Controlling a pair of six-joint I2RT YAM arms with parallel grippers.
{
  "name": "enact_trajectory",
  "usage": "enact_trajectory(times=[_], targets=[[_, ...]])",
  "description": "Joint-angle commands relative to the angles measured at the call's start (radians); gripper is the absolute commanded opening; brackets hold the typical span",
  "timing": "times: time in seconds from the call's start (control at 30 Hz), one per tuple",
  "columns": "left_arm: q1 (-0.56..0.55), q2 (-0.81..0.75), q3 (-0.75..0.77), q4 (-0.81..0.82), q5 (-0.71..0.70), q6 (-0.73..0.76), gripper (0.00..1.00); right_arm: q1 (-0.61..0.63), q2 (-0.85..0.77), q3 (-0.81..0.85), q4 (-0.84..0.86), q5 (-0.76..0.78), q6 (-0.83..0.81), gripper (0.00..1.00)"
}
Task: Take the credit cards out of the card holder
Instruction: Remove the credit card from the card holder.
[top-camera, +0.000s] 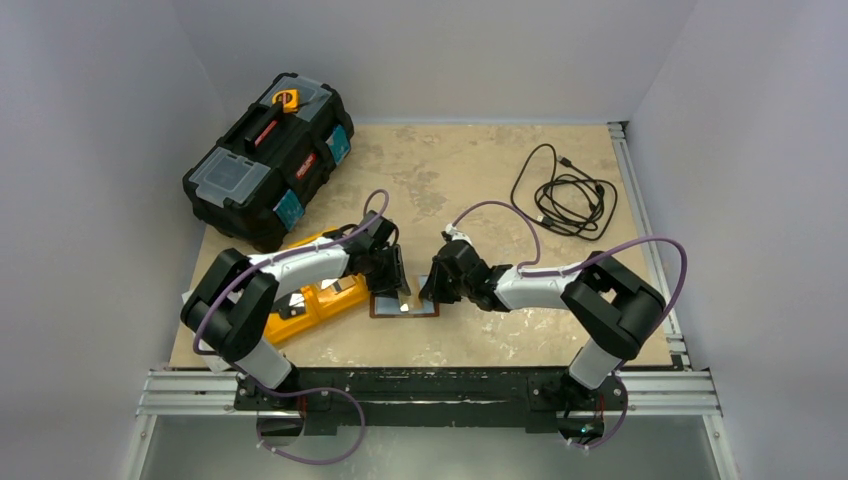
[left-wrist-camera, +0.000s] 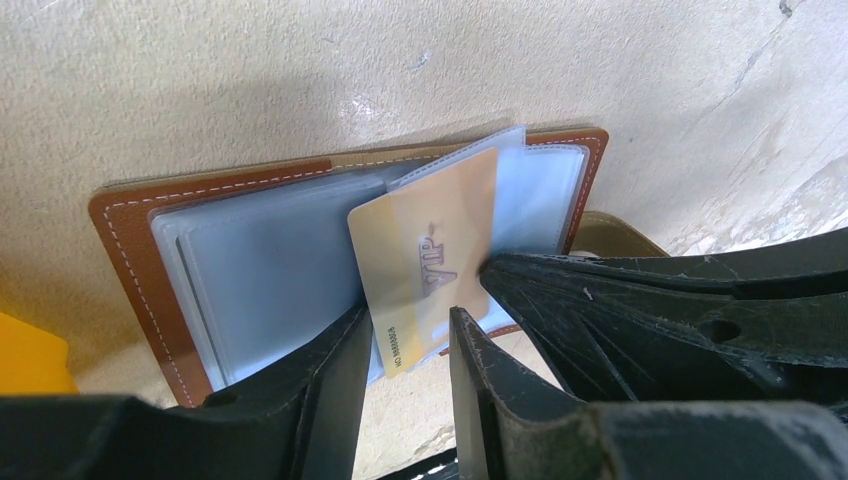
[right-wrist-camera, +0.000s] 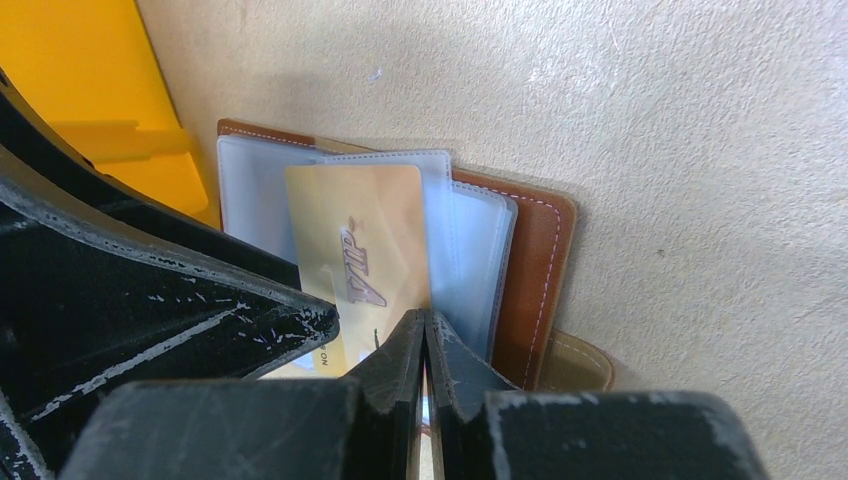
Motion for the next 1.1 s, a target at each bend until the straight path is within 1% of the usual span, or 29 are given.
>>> enact_trajectory(times=[0.0,0.07,0.27,0.47,0.7,0.77,0.87,0.9,1.0,1.07], targets=[[-0.001,0.036,-0.045,-0.038,-0.126,0.034,0.36,-0.021,0.073,-0.061,-0.133,0.037,-0.021,0.02],[-0.002,0.028,-0.068,0.018,-0.087,0.027,0.35,-0.028,0.068,-0.073,-0.119,0.025,-0.022,0.01],[-0.003,0.016,-0.129,0.200,0.069,-0.050,0.25,-0.026,0.069,-0.075,-0.084,0.004,-0.033,0.00],[-0.002,-0.047,-0.140,0.256,0.134,-0.103,0.18,-0.022,0.073,-0.086,-0.066,0.000,-0.028,0.00],[-0.003,-0.083,-0.143,0.291,0.181,-0.141,0.10,-0.022,0.069,-0.098,-0.056,-0.001,-0.022,0.00],[-0.002,-0.083,-0.149,0.306,0.193,-0.152,0.06,-0.024,0.063,-0.102,-0.059,-0.021,-0.015,0.00],[-0.003,-0.081,-0.152,0.318,0.200,-0.155,0.00,-0.025,0.050,-0.109,-0.074,-0.006,-0.012,0.00],[-0.002,-0.080,-0.152,0.315,0.200,-0.155,0.00,-0.027,0.047,-0.111,-0.079,-0.006,-0.009,0.00],[-0.002,-0.084,-0.128,0.256,0.176,-0.129,0.00,-0.035,0.042,-0.119,-0.093,0.017,-0.007,0.00],[-0.001,-0.091,-0.105,0.181,0.139,-0.102,0.00,-0.044,0.040,-0.126,-0.098,0.025,-0.005,0.00]])
